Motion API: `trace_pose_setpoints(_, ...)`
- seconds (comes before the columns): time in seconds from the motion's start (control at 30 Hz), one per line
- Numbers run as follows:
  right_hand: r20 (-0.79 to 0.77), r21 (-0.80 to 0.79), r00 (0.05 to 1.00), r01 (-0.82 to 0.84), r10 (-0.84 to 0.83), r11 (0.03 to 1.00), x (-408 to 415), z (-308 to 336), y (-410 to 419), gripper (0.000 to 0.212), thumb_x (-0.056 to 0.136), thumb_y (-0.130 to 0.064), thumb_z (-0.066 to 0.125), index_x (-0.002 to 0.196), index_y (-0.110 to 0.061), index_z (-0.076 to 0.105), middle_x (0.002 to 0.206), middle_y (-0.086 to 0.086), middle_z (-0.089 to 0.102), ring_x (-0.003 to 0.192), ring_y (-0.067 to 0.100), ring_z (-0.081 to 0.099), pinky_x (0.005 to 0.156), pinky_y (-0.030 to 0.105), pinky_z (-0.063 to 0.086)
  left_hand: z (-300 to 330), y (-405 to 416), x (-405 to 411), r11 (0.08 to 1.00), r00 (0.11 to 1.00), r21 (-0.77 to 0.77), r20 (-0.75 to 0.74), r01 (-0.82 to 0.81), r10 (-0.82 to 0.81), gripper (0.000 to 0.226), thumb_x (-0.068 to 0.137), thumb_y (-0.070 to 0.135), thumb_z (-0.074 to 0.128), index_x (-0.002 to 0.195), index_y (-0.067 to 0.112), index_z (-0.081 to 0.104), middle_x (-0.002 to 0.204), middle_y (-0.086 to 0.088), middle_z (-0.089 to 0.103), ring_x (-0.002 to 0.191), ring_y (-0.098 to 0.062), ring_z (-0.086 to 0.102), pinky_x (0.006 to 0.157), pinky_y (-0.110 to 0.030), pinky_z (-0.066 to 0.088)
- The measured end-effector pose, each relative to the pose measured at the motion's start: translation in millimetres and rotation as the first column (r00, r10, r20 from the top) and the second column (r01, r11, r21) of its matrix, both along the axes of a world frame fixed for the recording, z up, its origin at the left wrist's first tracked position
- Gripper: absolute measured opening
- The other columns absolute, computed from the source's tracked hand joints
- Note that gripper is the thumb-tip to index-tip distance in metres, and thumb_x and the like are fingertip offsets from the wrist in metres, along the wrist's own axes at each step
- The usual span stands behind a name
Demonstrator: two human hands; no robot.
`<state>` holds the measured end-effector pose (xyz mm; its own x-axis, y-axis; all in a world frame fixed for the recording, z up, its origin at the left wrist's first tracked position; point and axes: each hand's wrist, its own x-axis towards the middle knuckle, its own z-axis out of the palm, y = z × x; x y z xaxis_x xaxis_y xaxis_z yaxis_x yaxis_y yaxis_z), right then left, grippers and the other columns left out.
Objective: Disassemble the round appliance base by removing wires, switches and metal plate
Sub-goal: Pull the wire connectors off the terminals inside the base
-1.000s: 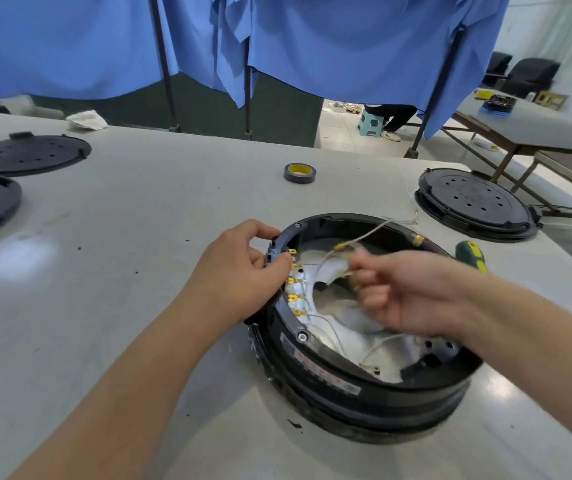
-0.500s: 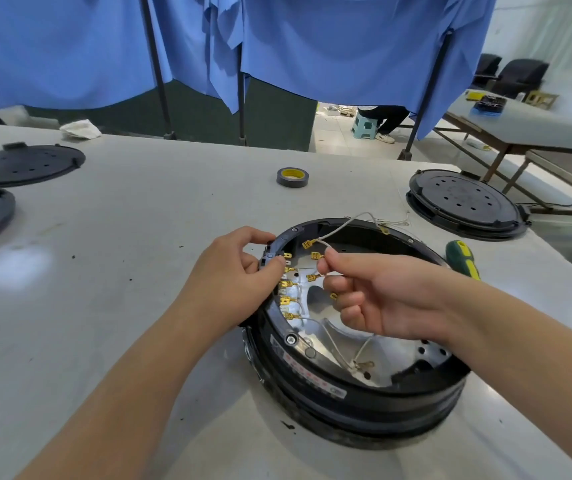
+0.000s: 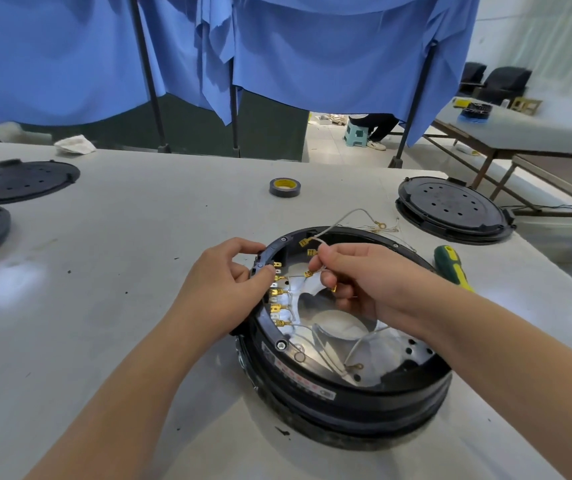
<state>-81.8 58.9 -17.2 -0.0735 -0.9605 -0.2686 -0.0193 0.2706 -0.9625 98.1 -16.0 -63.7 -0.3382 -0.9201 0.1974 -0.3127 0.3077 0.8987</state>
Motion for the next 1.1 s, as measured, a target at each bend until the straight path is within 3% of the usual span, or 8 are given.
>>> trace_pose_setpoints(0.3,-0.158,-0.122,0.969,0.171,-0.189,0.978,-22,27,0,0.032,0.093,-0.034,0.058,0.070,-0.023,0.077,0.072,-0.011,0.071,0.056,0.004,0.049,0.054,0.018,0.050,-1,-1,1,1.000,1.000,-0.005,-0.013,0.002,-0.002,0.015,0.087,0.023,0.067,0.099,0.031,0.064,0.045,0.002,0.039,0.048,-0.016,0.042,0.045,-0.030,0.041)
trace_pose_setpoints(0.47,-0.281,-0.164,0.943,0.135,-0.177,0.977,-41,35,5,0.029,0.093,-0.033,0.059,0.072,-0.023,0.077,0.076,-0.005,0.074,0.055,0.003,0.053,0.057,0.018,0.051,-1,-2,1,1.000,1.000,-0.009,-0.016,-0.005,0.005,0.016,0.087,0.024,0.067,0.100,0.031,0.064,0.050,-0.005,0.044,0.049,-0.018,0.046,0.044,-0.029,0.041)
trace_pose_setpoints(0.63,-0.490,-0.203,0.851,0.103,-0.192,0.974,-55,31,8,0.020,0.091,-0.034,0.062,0.081,-0.024,0.076,0.075,-0.007,0.075,0.053,-0.002,0.053,0.055,0.011,0.049,-2,-4,2,1.000,0.999,-0.001,-0.038,-0.010,0.010,0.016,0.087,0.023,0.068,0.101,0.031,0.066,0.048,-0.003,0.041,0.048,-0.018,0.043,0.048,-0.028,0.041)
trace_pose_setpoints(0.73,-0.585,-0.266,0.764,0.136,-0.272,0.954,-63,24,7,0.015,0.089,-0.037,0.065,0.084,-0.027,0.074,0.071,-0.011,0.074,0.056,-0.001,0.055,0.058,0.014,0.047,-3,-4,2,1.000,0.999,-0.012,-0.036,-0.014,0.014,0.015,0.086,0.022,0.068,0.099,0.031,0.067,0.044,0.001,0.039,0.046,-0.017,0.043,0.048,-0.026,0.041)
trace_pose_setpoints(0.83,-0.549,-0.348,0.747,0.203,-0.375,0.915,-72,17,6,0.013,0.089,-0.033,0.065,0.084,-0.024,0.073,0.067,-0.011,0.073,0.060,0.006,0.058,0.060,0.019,0.047,-3,-6,5,0.999,0.999,-0.030,-0.031,-0.017,0.016,0.014,0.086,0.020,0.068,0.097,0.030,0.068,0.042,0.005,0.036,0.044,-0.015,0.039,0.045,-0.023,0.039)
trace_pose_setpoints(0.93,-0.450,-0.422,0.744,0.310,-0.494,0.852,-85,8,4,0.015,0.091,-0.029,0.063,0.079,-0.025,0.072,0.063,-0.013,0.070,0.053,0.000,0.053,0.061,0.021,0.046,-3,-8,8,0.998,0.999,-0.047,-0.026,-0.031,0.030,0.014,0.086,0.020,0.068,0.097,0.029,0.068,0.042,0.004,0.037,0.043,-0.013,0.038,0.045,-0.022,0.038)
trace_pose_setpoints(1.1,-0.372,-0.371,0.727,0.453,-0.577,0.811,-111,-11,-3,0.013,0.091,-0.026,0.063,0.084,-0.021,0.072,0.069,-0.006,0.068,0.061,0.009,0.055,0.058,0.020,0.046,-3,-10,11,0.996,0.999,-0.069,-0.006,-0.048,0.048,0.014,0.086,0.022,0.068,0.097,0.031,0.067,0.044,0.001,0.041,0.042,-0.013,0.041,0.042,-0.024,0.040)
